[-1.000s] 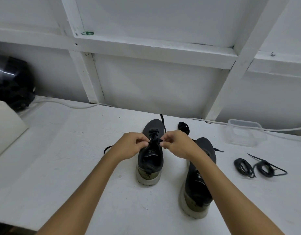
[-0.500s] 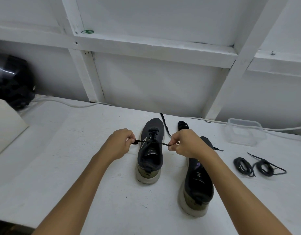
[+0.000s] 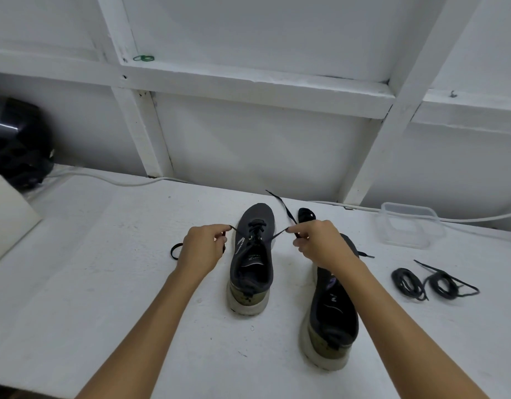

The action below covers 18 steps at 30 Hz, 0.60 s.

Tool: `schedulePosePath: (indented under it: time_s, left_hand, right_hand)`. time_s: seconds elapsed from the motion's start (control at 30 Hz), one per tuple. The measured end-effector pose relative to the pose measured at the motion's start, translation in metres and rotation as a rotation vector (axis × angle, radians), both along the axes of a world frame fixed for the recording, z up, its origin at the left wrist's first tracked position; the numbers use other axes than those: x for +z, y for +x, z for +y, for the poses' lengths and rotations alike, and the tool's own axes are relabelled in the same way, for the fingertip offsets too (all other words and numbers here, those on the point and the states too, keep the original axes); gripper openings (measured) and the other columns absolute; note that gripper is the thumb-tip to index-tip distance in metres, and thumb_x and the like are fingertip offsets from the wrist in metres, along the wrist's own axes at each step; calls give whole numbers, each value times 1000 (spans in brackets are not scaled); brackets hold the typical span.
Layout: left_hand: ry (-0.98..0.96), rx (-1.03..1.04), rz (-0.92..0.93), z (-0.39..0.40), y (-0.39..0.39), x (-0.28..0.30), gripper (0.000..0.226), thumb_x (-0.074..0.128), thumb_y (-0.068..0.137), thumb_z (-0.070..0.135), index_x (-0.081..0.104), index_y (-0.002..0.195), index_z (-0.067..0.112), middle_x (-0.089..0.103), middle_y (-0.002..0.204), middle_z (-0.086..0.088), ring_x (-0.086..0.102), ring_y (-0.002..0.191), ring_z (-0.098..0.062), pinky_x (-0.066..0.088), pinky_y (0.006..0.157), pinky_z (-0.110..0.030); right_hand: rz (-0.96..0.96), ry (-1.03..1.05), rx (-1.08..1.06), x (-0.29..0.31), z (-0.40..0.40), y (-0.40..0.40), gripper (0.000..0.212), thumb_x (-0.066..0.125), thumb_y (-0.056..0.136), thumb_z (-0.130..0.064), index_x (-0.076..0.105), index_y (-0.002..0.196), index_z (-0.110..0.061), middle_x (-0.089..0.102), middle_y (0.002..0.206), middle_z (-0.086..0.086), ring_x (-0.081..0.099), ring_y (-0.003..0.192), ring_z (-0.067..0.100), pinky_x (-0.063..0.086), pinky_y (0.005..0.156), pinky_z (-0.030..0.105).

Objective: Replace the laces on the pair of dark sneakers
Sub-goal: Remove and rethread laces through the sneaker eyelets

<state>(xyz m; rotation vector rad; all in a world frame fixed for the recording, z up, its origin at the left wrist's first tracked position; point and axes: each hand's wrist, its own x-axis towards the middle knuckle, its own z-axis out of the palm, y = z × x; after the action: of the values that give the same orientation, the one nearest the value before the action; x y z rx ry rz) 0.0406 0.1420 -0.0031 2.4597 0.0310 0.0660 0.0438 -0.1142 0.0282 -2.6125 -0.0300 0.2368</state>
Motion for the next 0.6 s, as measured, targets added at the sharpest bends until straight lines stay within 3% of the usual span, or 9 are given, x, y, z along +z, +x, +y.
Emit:
schedulePosePath:
  time_s: [0.1,0.17,0.23,0.3,0.4,0.47,0.53,0.6]
  left_hand:
    - [-191,90,18,-13,4,4,25,63,95,15,76,115,21,71,86,11,60,73,1,37,56,0]
    - [-315,116,46,-24,4,9,22,64,94,20,77,110,27,64,79,25,60,74,9,38,57,1]
    - [-400,117,75,-33,4,12,18,65,93,28,75,105,35,66,82,25,63,83,7,38,58,-3]
    - [-428,101,86,-40,4,16,20,68,90,34,75,109,34,68,85,22,63,85,4,42,63,-9]
    - [-382,54,59,-45,5,17,35,76,85,25,73,120,28,71,90,13,66,83,-7,48,75,-15]
    - [-365,27,54,-45,5,16,42,75,87,17,69,127,27,72,100,6,65,82,-2,46,77,-8]
    - [-398,-1,34,-44,3,12,36,74,88,13,68,121,26,72,97,6,66,77,4,44,68,0]
    - [-476,9,20,-42,2,9,27,76,87,13,62,107,26,73,90,10,66,77,8,45,64,-2]
  right_hand:
    - [-40,273,-153,-3,9,2,29,68,94,-9,74,121,-16,76,83,3,72,80,13,55,74,16]
    - [12,472,-211,-3,19,1,28,69,94,-14,73,122,-13,77,79,2,75,81,14,61,80,25]
    - [99,678,-232,-3,30,1,39,72,93,-20,67,130,-10,78,87,3,76,90,17,62,88,36]
    - [136,815,-280,-3,39,2,55,80,87,-22,61,136,-5,77,99,6,75,94,17,62,87,34]
    - [78,799,-309,-2,50,5,47,79,87,-11,64,131,-6,76,99,13,75,93,25,62,86,40]
    - [65,797,-295,-3,54,5,37,74,90,-7,65,126,-9,77,91,11,76,89,26,63,84,43]
    - [86,818,-294,-5,55,6,30,73,91,-8,59,117,-16,78,87,5,76,85,20,64,79,39]
    - [117,864,-327,-8,55,6,29,74,91,-11,52,108,-21,78,87,-1,76,85,15,63,76,34]
